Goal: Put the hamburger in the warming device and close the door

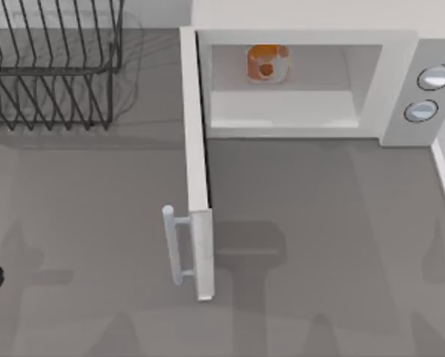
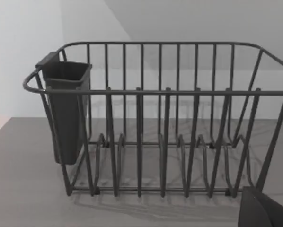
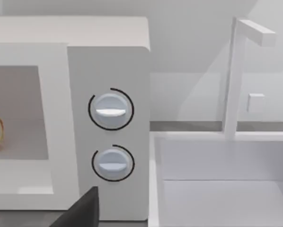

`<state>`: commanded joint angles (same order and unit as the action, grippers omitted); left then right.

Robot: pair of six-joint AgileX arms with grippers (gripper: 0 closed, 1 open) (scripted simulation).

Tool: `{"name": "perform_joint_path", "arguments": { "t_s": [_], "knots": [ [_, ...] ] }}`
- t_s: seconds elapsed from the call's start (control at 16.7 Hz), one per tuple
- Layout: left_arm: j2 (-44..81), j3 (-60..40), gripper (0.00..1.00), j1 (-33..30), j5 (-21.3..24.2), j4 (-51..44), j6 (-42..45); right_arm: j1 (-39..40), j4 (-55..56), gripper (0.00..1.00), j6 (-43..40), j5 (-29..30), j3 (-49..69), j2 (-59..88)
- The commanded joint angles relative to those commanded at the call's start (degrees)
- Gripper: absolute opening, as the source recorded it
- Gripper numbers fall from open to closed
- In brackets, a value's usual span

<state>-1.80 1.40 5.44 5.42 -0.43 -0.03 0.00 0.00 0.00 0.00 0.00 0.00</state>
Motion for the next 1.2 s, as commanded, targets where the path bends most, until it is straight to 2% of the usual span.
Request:
{"name": "perform_joint_path", "arguments": {
  "t_s": [0.3,0.84,1.2],
  "knots": [
    [0.3,-0.3,0.00,0.1,0.2,-0.1,0.0,0.0,0.0,1.00,0.0,0.0,0.0,0.0],
    [3.2,-5.6,0.00,10.5,10.5,-2.2,0.1,0.0,0.0,1.00,0.0,0.0,0.0,0.0],
    [2.9,-6.2,0.00,10.0,10.2,-2.9,0.1,0.0,0.0,1.00,0.0,0.0,0.0,0.0]
  ]
}}
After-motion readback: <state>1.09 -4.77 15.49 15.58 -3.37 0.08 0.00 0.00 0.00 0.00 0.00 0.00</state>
